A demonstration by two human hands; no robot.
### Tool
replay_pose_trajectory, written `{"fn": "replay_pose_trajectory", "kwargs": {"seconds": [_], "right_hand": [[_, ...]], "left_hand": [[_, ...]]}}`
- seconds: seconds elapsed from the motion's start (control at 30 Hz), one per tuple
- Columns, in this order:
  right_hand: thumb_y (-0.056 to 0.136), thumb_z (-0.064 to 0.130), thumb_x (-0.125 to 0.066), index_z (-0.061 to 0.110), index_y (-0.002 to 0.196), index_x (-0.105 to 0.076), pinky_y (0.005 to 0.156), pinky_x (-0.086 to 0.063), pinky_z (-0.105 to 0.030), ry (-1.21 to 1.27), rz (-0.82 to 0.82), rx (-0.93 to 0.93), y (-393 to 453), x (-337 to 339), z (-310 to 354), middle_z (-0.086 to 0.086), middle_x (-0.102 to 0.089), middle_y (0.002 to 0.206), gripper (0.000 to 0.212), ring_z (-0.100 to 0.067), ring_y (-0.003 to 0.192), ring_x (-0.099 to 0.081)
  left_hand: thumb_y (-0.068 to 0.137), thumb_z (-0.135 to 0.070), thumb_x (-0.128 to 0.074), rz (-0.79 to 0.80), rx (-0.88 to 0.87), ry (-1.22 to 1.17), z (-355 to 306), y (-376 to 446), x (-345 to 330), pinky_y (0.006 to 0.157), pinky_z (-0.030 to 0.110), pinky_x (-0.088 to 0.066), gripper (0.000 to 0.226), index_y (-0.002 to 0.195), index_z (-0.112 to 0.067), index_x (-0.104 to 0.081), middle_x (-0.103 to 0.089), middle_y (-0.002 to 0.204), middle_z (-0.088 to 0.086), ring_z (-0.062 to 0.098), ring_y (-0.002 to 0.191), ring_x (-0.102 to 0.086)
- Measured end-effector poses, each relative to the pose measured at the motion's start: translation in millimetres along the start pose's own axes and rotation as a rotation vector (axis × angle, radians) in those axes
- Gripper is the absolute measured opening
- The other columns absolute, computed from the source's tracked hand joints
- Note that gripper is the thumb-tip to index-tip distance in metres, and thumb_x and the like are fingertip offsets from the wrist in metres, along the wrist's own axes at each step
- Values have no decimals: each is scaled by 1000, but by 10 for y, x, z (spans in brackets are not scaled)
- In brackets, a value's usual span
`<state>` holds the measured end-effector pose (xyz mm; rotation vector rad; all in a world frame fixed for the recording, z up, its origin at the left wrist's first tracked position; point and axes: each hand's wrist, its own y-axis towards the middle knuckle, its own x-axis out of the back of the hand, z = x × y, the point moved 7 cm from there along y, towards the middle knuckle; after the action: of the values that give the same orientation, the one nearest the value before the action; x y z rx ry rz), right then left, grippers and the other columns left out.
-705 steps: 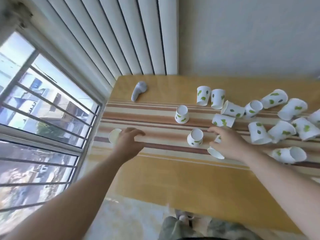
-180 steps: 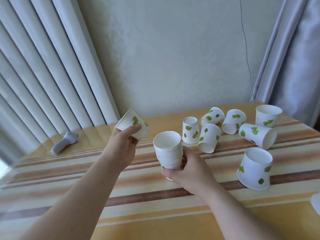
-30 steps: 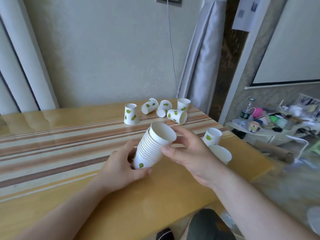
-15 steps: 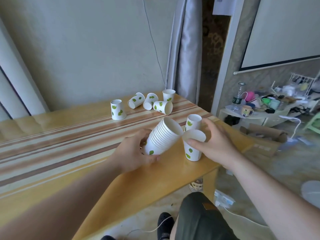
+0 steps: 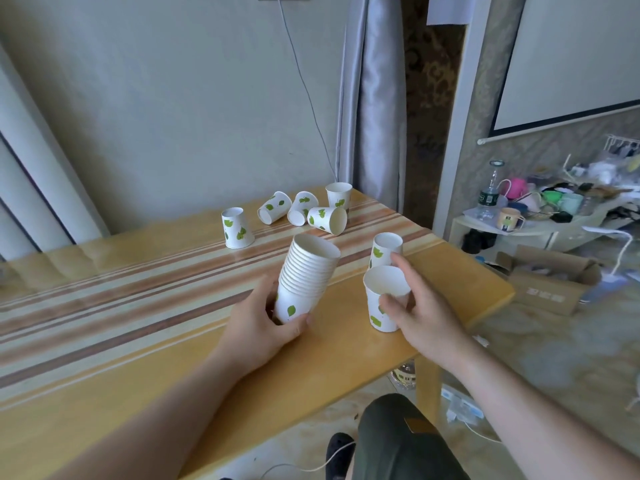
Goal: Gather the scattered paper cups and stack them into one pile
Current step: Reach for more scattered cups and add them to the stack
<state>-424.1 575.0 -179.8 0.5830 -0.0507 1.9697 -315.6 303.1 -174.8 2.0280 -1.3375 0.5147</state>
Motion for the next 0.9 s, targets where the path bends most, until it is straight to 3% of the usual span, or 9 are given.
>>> {"fn": "replay_pose_trajectory", "kwargs": {"seconds": [0.13, 0.23, 0.3, 0.37, 0.5, 0.57, 0.67, 0.8, 0.9], "right_hand": [[75, 50, -88, 57, 161, -34, 103, -57, -34, 100, -212, 17, 60, 90, 117, 25, -64, 140, 102, 2, 123, -66], [75, 42, -88, 48, 165, -36, 103, -63, -44, 613, -402, -23, 220, 204, 253, 21, -73, 128, 104, -3, 115, -76], [80, 34, -86, 36, 166, -37, 103, -63, -51, 885, -377, -34, 390, 165, 421, 10, -74, 134, 99, -13, 114, -80], [84, 28, -85, 27, 164, -38, 96, -66, -47, 963, -289, -9, 508, 68, 645, 1, -71, 139, 93, -19, 112, -81], [91, 8, -89, 33, 165, -40, 98, -66, -36, 651, -185, 56, 538, -169, 851, 14, -75, 128, 91, -11, 115, -78], [90, 8, -89, 40, 162, -41, 88, -63, -20, 535, -168, 74, 515, -258, 827, 18, -74, 128, 93, 0, 113, -76], [89, 14, -92, 39, 167, -33, 81, -59, -11, 533, -120, 42, 503, -349, 727, 13, -73, 134, 101, 7, 111, -74], [77, 42, -98, 49, 166, -27, 83, -60, -16, 407, -51, 70, 447, -354, 600, 22, -68, 136, 114, 10, 111, -67], [70, 60, -89, 66, 153, -34, 94, -59, -27, 201, -137, 97, 439, -127, 453, 32, -57, 134, 100, 13, 116, -56]], "left_hand": [[72, -67, -84, -27, -36, 30, -78, -59, 10, 73, 5, -49, 52, 110, -50, -53, -63, 114, -46, -9, 102, -65], [72, -71, -79, -43, -70, 48, -144, -101, 16, 77, 7, -49, 73, 139, -53, -54, -65, 121, -39, -5, 107, -66], [74, -65, -82, -57, -85, 71, -175, -117, 28, 77, 5, -48, 79, 146, -51, -55, -64, 120, -41, -8, 104, -65], [75, -58, -86, -67, -90, 103, -187, -125, 37, 75, 4, -46, 77, 145, -56, -53, -65, 116, -41, -8, 97, -65], [74, -55, -90, -98, -65, 111, -132, -120, 60, 74, 2, -45, 79, 146, -48, -59, -65, 111, -43, -10, 93, -64], [74, -55, -91, -108, -59, 115, -116, -117, 66, 74, 2, -45, 78, 145, -43, -61, -65, 111, -44, -10, 94, -64], [74, -56, -90, -107, -82, 124, -112, -108, 52, 75, 4, -47, 80, 147, -44, -59, -68, 115, -38, -7, 97, -66], [72, -62, -87, -117, -56, 99, -35, -90, 50, 73, 6, -49, 77, 143, -49, -59, -68, 115, -37, -3, 97, -67], [71, -63, -83, -153, -56, 76, -6, -81, 71, 75, 6, -50, 69, 134, -61, -57, -68, 115, -39, -6, 101, -67]]}}
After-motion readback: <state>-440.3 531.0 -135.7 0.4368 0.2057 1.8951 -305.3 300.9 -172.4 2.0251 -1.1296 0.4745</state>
